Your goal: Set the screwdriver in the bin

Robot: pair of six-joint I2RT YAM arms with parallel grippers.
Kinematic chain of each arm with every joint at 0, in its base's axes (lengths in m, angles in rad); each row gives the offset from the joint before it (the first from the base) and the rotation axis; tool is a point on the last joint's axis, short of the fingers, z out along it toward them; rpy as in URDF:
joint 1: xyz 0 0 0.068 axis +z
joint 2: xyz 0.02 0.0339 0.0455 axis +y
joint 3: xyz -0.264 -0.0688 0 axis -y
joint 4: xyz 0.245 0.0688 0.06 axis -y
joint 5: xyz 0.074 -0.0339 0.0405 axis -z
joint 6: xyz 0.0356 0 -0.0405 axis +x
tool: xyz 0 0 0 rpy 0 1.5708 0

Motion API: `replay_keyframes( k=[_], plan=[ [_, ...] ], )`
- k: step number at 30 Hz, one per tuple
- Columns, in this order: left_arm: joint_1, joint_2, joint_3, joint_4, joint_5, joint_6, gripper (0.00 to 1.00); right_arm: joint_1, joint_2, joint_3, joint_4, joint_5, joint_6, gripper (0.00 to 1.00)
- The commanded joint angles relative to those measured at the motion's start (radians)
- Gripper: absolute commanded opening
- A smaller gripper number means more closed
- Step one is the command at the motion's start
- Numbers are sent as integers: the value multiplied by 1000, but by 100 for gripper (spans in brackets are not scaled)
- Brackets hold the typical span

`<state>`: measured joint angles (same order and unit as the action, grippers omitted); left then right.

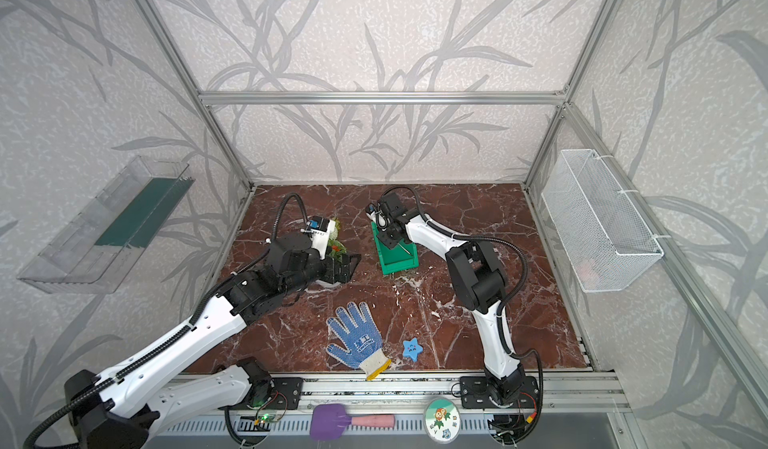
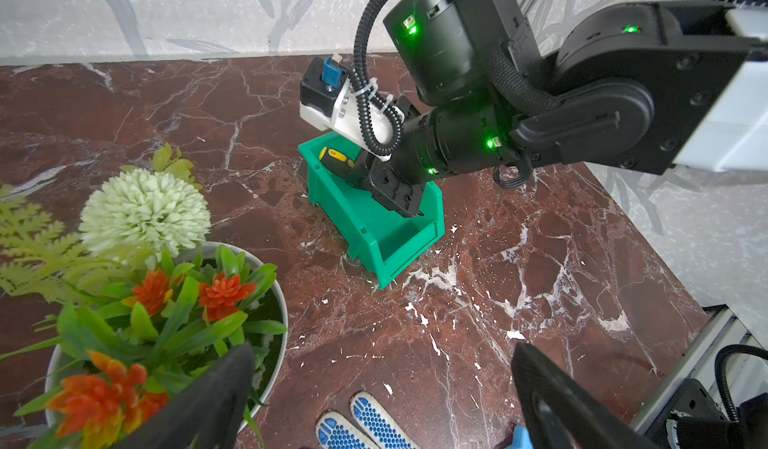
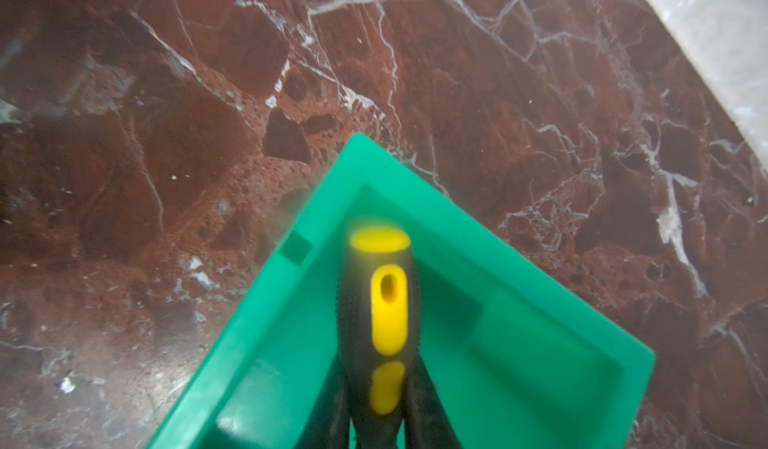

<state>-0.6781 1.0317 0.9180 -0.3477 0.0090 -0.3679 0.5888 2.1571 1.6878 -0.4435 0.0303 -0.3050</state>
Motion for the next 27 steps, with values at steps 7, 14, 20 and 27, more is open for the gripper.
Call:
replay_keyframes(
  k=[7, 14, 20, 27],
  plan=[
    [9, 22, -2, -2, 2, 6, 99, -3, 46, 9, -31, 17, 14, 14],
    [9, 19, 4, -11, -4, 9, 99, -2, 49, 3, -26, 26, 30, 30],
    [8, 13, 8, -19, -9, 10, 99, -2, 38, -3, -33, 28, 33, 37],
    [8, 5, 24, -35, -6, 5, 99, -4, -34, -24, -34, 44, 42, 39]
  ],
)
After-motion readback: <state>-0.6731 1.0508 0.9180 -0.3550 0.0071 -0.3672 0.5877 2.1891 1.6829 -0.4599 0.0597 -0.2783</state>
